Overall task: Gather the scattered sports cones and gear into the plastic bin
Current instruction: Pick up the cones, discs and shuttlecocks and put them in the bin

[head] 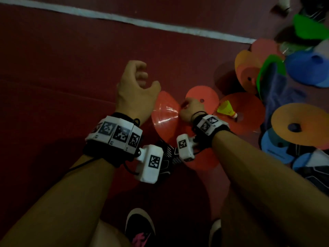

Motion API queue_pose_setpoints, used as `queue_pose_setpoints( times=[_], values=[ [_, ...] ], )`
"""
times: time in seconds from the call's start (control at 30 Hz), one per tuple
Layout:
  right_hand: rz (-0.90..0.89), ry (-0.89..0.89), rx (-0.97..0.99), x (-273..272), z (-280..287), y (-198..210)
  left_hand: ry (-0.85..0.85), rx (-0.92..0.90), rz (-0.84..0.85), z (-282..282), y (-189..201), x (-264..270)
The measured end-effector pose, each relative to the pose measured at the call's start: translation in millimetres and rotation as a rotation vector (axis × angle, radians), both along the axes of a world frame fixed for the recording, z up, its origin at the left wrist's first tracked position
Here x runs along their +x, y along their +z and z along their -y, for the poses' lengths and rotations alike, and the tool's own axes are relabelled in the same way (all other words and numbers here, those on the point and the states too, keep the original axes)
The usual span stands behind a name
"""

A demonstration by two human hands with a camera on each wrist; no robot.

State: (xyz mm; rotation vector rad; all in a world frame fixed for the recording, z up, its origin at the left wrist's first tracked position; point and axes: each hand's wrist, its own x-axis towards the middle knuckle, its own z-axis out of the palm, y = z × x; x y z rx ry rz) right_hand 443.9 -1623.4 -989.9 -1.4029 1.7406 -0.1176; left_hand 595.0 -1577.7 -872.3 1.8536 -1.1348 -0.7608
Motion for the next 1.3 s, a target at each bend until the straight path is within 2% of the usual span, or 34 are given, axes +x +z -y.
queue_pose_setpoints(
  times=[0.1, 0.13, 0.17, 0.3, 0.4, 0.47, 0.53, 0.57, 0.6, 0.67, 0.73, 0.77, 0.83, 0.9, 1.03, 1.1, 1.17, 1.23, 1.3],
  values=[
    [0.475, -0.311, 0.100, -15.2, 11.0, 11.2, -0.016, 0.032, 0.037, 7.7, -3.7, 5.0],
    [0.555, -0.359, 0.143, -20.5, 11.5, 18.1, -0.005, 0.048, 0.031, 11.0, -4.0, 6.3],
    [0.604, -0.352, 0.180, -23.7, 12.0, 20.9, 0.001, 0.077, 0.019, 14.1, -4.1, 6.5],
    [0.788, -0.142, 0.255, -16.4, 0.9, 41.5, -0.029, 0.281, -0.061, 15.5, -11.1, 1.2],
    [0.840, -0.105, 0.272, -7.5, -6.6, 33.5, -0.089, 0.240, 0.092, 11.7, -14.2, 1.8],
    [0.738, -0.030, 0.287, -8.0, -2.7, -9.4, -0.123, 0.168, 0.216, 10.1, -11.0, 6.9],
    [0.381, 0.021, 0.270, -10.4, 1.3, -50.5, -0.138, 0.153, 0.250, 7.6, -8.2, 12.3],
    [0.235, 0.084, 0.198, -10.0, -0.8, -66.1, -0.135, 0.160, 0.265, 6.7, -7.7, 15.5],
    [0.152, 0.190, 0.129, -5.7, -7.3, -65.7, -0.131, 0.163, 0.290, 6.2, -7.0, 18.7],
    [-0.027, 0.304, 0.139, 2.4, -25.7, -64.6, -0.119, 0.160, 0.342, 5.9, -5.6, 25.6],
    [-0.235, 0.307, 0.282, 7.7, -41.1, -63.0, -0.096, 0.144, 0.342, 5.4, -4.0, 34.4],
    [-0.297, 0.309, 0.344, 9.2, -42.7, -76.4, -0.097, 0.139, 0.332, 4.0, -3.6, 37.3],
    [-0.373, 0.328, 0.335, 9.8, -49.2, -86.1, -0.107, 0.129, 0.324, 1.4, -3.9, 41.3],
    [-0.377, 0.436, 0.248, 20.0, -54.1, -89.1, -0.112, 0.135, 0.332, 1.8, -6.6, 45.5],
    [-0.270, 0.592, 0.197, 52.3, -50.8, -77.9, -0.104, 0.147, 0.312, 8.7, -7.3, 49.9],
    [-0.188, 0.565, 0.139, 52.1, -36.6, -64.0, -0.095, 0.137, 0.300, 14.4, -6.6, 49.0],
    [-0.180, 0.504, 0.108, 31.1, -18.4, -53.7, -0.086, 0.121, 0.286, 19.5, -5.9, 45.6],
    [-0.339, 0.451, 0.139, -4.6, -6.1, -44.8, -0.097, 0.128, 0.275, 23.4, -7.7, 39.4],
    [-0.592, 0.501, 0.200, -39.8, -2.0, -42.4, -0.130, 0.135, 0.271, 26.6, -10.6, 31.8]
  ],
)
